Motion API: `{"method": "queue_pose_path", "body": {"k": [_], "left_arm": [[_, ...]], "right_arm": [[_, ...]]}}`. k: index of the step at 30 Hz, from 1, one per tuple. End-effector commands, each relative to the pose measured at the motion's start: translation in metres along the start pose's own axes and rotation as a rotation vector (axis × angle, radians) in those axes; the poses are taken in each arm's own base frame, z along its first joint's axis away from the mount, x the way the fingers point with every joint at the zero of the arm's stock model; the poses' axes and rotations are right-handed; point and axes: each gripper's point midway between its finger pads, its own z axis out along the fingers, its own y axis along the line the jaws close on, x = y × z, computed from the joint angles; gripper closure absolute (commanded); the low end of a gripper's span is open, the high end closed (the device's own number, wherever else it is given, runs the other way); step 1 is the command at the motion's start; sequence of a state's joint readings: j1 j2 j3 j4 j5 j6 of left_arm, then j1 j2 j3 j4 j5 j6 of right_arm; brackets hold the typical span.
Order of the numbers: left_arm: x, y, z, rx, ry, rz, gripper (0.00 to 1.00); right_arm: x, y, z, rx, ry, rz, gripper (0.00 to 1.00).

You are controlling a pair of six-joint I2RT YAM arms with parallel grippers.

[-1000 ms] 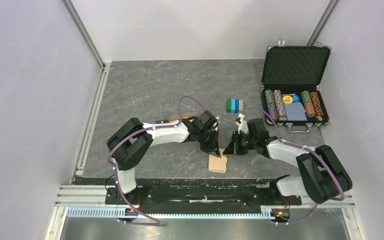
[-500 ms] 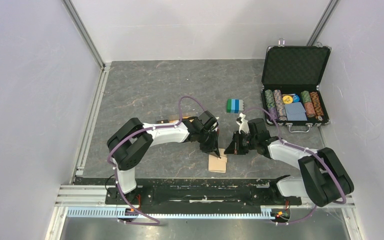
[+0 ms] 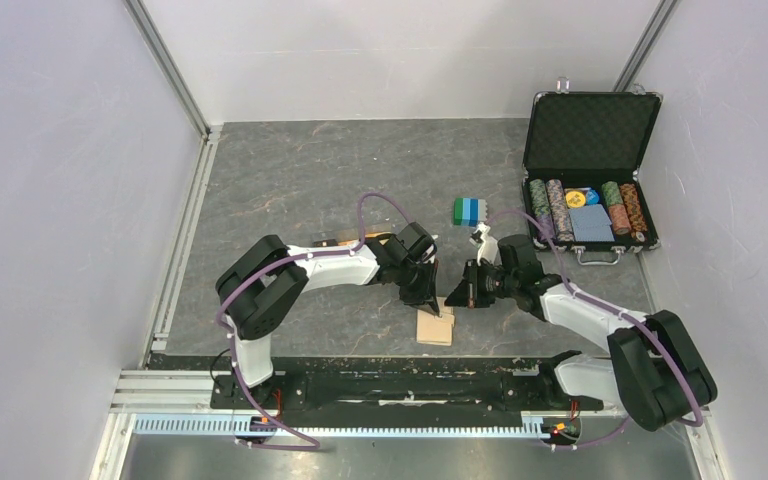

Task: Put the credit cards into the card holder
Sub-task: Close the card holder at the center of the board.

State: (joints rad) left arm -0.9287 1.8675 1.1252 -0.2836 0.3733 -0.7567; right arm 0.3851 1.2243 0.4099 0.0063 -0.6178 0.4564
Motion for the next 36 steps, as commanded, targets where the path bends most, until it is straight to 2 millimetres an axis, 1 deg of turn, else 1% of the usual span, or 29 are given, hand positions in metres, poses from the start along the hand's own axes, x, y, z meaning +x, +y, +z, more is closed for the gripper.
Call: {"method": "queue_pose_path", "body": {"k": [1,5,11,16,19,20,25,28,31,36], "left_arm": [[-0.003,0.002,-0.001,-0.019,-0.008,0.059,0.98],[-0.001,0.005,0.001,-0.033,-0.002,0.063,0.98],[-0.001,0.005,-0.001,-0.046,-0.007,0.071,0.98],[0.000,0.004,-0.001,-0.045,-0.005,0.079,0.98],[0.001,0.004,0.000,-0.045,-0.001,0.080,0.98],[0.001,0.004,0.001,-0.045,-0.001,0.080,0.98],[-0.004,-0.001,0.002,-0.036,-0.004,0.084,0.98],[-0.003,-0.001,0.005,-0.035,0.002,0.085,0.98],[0.000,0.004,0.006,-0.050,0.009,0.086,0.98],[0.008,0.020,0.009,-0.128,0.033,0.109,0.98]], "right_arm": [[0.005,0.013,0.000,-0.065,0.007,-0.033,1.00],[0.016,0.016,0.005,-0.075,0.040,-0.041,1.00],[0.030,0.008,0.013,-0.034,0.078,-0.038,1.00],[0.032,-0.013,0.014,0.079,0.073,-0.029,1.00],[0.026,-0.021,0.013,0.133,0.052,-0.036,1.00],[0.030,-0.025,0.011,0.158,0.064,-0.029,1.00],[0.031,-0.042,0.008,0.252,0.070,-0.044,1.00],[0.036,-0.047,0.008,0.284,0.093,-0.060,1.00],[0.040,-0.047,0.011,0.288,0.109,-0.074,1.00],[0.049,-0.051,0.014,0.319,0.143,-0.074,1.00]]}}
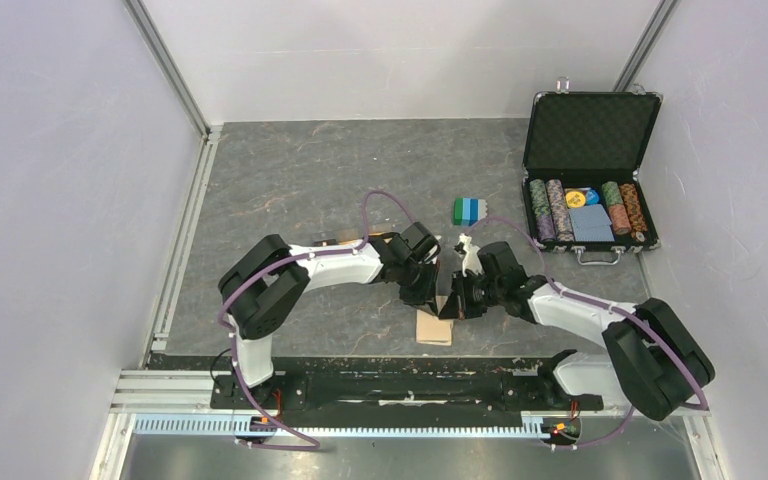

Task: Put the credit cards into the card holder
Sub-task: Close the card holder at the center of the board.

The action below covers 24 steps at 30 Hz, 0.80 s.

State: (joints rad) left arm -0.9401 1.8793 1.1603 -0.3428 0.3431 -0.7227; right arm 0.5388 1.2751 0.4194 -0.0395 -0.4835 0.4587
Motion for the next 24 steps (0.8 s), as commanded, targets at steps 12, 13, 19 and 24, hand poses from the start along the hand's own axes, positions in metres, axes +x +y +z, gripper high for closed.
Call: {"method": "queue_pose_path", "body": {"k": [12,13,19,24], "left_arm": [[0.024,0.042,0.029,-0.222,0.102,0.111,0.98],[0.025,0.044,0.029,-0.229,0.103,0.112,0.98],[0.014,0.027,0.021,-0.166,0.045,0.135,0.98],[-0.013,-0.013,-0.009,-0.036,-0.108,0.169,0.65]], "right_arm": [[0.041,-0.066,0.006,0.344,0.153,0.031,1.00],[0.042,-0.066,0.006,0.341,0.155,0.032,1.00],[0.019,-0.043,0.007,0.244,0.086,-0.020,1.00],[-0.027,-0.007,-0.006,0.156,-0.059,-0.085,0.91]]}}
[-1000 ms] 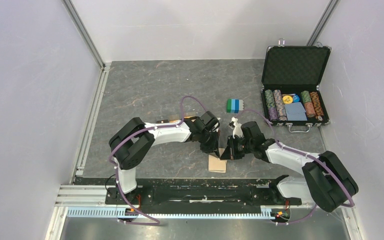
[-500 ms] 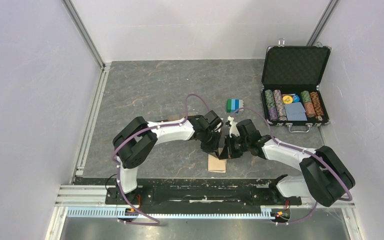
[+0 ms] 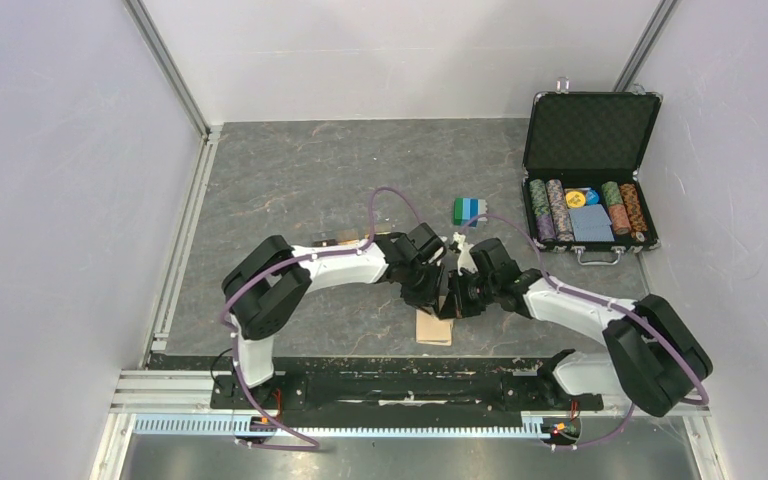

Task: Put the credit cards into the card holder
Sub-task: Close the card holder at the center of the board, then reset both arms

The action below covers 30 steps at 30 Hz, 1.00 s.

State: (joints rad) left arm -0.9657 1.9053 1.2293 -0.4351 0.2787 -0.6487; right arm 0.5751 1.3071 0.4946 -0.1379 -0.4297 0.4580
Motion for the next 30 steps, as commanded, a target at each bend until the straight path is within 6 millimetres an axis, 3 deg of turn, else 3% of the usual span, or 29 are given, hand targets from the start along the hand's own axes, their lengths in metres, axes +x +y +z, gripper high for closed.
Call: {"method": "queue_pose_path", "body": {"k": [1,4,6,9,12,14,19,23,30], "left_arm": [[-0.020,-0.020,-0.020,0.058,-0.159,0.092,0.57],[-0.037,-0.035,-0.050,0.112,-0.269,0.102,0.37],[-0.047,-0.040,-0.071,0.143,-0.341,0.092,0.28],[-0.060,-0.045,-0.099,0.250,-0.433,0.039,0.21],[-0.073,-0.034,-0.125,0.355,-0.518,-0.039,0.02],[-0.078,-0.022,-0.141,0.412,-0.559,-0.092,0.00],[-0.081,0.039,-0.172,0.439,-0.655,-0.249,0.00],[-0.076,0.084,-0.195,0.415,-0.719,-0.336,0.00],[-0.063,0.136,-0.213,0.337,-0.762,-0.428,0.00]], "right_arm": [[-0.033,-0.005,-0.012,0.095,-0.134,-0.088,0.83],[-0.058,0.011,-0.029,0.071,-0.227,-0.106,0.55],[-0.069,0.018,-0.038,0.058,-0.267,-0.107,0.40],[-0.079,0.022,-0.048,0.033,-0.309,-0.093,0.24],[-0.087,0.020,-0.061,0.007,-0.352,-0.072,0.11],[-0.093,0.016,-0.069,0.004,-0.391,-0.058,0.03],[-0.100,0.003,-0.085,0.010,-0.450,-0.029,0.02],[-0.098,-0.002,-0.086,-0.026,-0.435,0.018,0.02],[-0.096,-0.010,-0.085,-0.051,-0.434,0.076,0.02]]}}
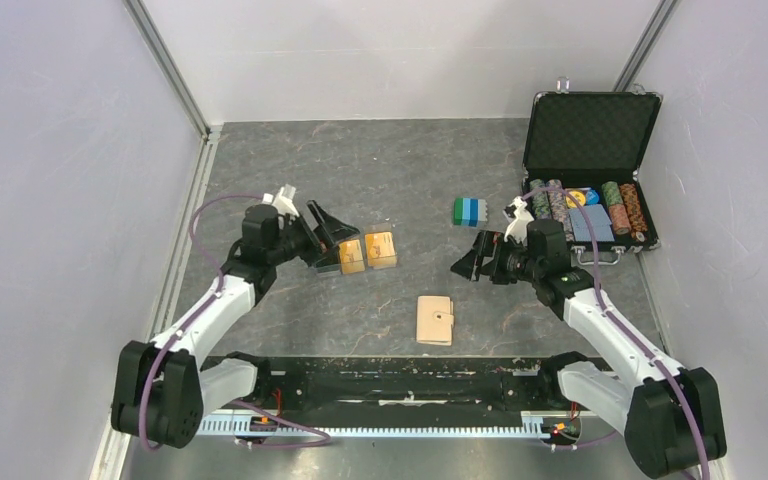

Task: Put the credit cards into the card holder
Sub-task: Reset both arms

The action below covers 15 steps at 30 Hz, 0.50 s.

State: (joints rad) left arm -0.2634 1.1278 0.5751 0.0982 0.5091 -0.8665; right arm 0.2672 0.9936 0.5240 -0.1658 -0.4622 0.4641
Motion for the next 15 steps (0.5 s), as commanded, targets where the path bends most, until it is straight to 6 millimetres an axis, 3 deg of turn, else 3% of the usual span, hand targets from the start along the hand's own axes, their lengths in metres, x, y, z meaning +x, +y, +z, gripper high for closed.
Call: {"method": "queue_pose_path", "body": {"k": [1,4,8,15], "left_arm": [[-0.008,0.006,-0.016,-0.008,-0.004,-0.005,0.00],[-0.015,0.022,-0.020,-0.100,-0.017,-0.009,0.00],[-0.030,0.029,-0.022,-0.186,-0.032,0.037,0.00],[-0.081,0.047,-0.040,-0.399,-0.229,0.190,0.00]], "right_arm": [[-0.004,0.002,0.001,-0.043,-0.013,0.022,0.02],[-0.003,-0.003,0.001,-0.032,-0.008,0.041,0.02],[-0.007,-0.010,0.001,0.009,-0.019,0.028,0.02],[-0.032,-0.035,-0.008,0.194,-0.037,-0.115,0.02]]}}
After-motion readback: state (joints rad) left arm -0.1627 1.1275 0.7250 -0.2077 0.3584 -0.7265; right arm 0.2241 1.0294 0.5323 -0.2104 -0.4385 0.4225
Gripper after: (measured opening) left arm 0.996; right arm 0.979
